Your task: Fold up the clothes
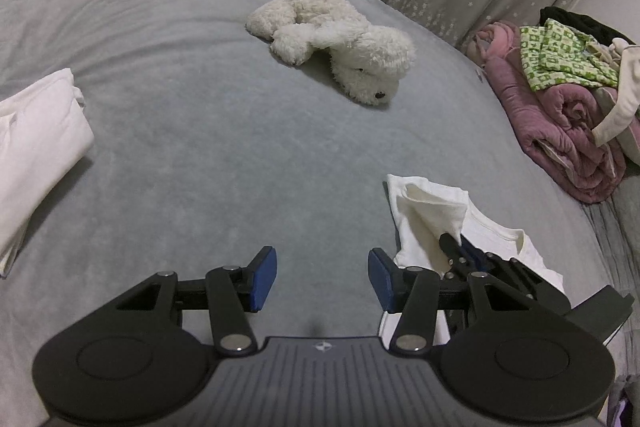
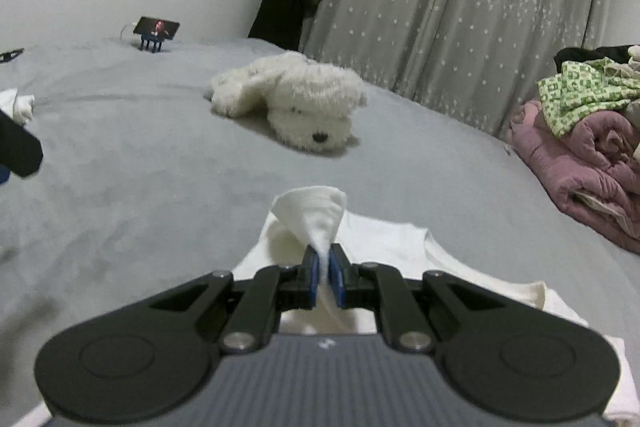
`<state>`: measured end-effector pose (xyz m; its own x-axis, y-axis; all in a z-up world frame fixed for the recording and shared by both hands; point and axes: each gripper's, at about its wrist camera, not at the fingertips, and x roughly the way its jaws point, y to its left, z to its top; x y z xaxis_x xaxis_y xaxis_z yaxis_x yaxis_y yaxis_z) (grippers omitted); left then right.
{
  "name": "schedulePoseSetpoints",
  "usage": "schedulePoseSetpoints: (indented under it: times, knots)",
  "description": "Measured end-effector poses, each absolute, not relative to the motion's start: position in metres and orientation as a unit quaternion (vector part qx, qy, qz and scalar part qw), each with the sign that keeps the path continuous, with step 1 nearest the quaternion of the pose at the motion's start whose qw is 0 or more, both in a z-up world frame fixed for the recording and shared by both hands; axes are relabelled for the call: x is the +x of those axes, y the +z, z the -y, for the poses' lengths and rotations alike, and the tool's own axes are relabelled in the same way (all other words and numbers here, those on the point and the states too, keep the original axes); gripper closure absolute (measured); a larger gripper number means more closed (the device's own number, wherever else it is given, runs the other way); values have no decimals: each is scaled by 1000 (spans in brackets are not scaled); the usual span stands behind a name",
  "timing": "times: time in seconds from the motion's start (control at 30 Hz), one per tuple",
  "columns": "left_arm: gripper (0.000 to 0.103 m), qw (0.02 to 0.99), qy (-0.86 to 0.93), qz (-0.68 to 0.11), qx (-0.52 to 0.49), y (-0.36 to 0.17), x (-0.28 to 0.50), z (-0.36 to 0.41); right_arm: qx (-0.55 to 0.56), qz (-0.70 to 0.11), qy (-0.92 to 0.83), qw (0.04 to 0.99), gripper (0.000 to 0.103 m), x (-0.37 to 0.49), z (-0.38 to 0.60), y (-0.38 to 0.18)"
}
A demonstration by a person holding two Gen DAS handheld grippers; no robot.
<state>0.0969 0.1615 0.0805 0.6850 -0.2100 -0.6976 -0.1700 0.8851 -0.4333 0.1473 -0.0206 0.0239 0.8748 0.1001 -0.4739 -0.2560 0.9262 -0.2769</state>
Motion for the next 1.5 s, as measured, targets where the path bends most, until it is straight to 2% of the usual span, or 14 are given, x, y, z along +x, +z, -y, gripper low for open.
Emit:
schedulePoseSetpoints:
  times: [0.1, 0.23, 0.3, 0.5, 0.67, 0.8, 0.87, 0.9, 1.17, 1.33, 1.5]
  knots:
    - [54, 886, -11, -398, -240, 80, 96, -162, -181, -234, 100, 950, 93, 146, 16, 21]
    - [54, 885, -10, -399, -240, 80, 95, -163, -188, -242, 124, 944, 83, 144, 10, 20]
    - [54, 885, -9, -399, -240, 80, 96, -163, -183, -244, 139, 942, 82, 139, 9, 22]
    - [54, 884, -8, -402, -239, 78, 98, -161, -152, -268, 178, 934, 80, 130, 19, 32]
    - [54, 882, -7, -404, -243, 77, 98, -162, -100, -273, 189, 938, 70, 129, 35, 48]
    - [54, 882, -8, -405, -241, 77, 98, -161, 2, -288, 157, 945, 72, 152, 58, 58]
    - [54, 882, -8, -406, -240, 76, 98, -162, 31, -314, 142, 938, 89, 165, 63, 51]
    - [54, 881, -7, -407, -240, 76, 98, -162, 38, -327, 138, 934, 90, 169, 64, 47]
    - [54, 881, -8, -408, -240, 76, 99, -161, 8, -347, 147, 926, 91, 153, 53, 28]
    - [54, 881, -10, -409, -239, 76, 98, -161, 28, -345, 138, 928, 89, 147, 70, 47]
    - [54, 881, -12, -408, -239, 75, 98, -160, 75, -332, 69, 938, 87, 133, 136, 70]
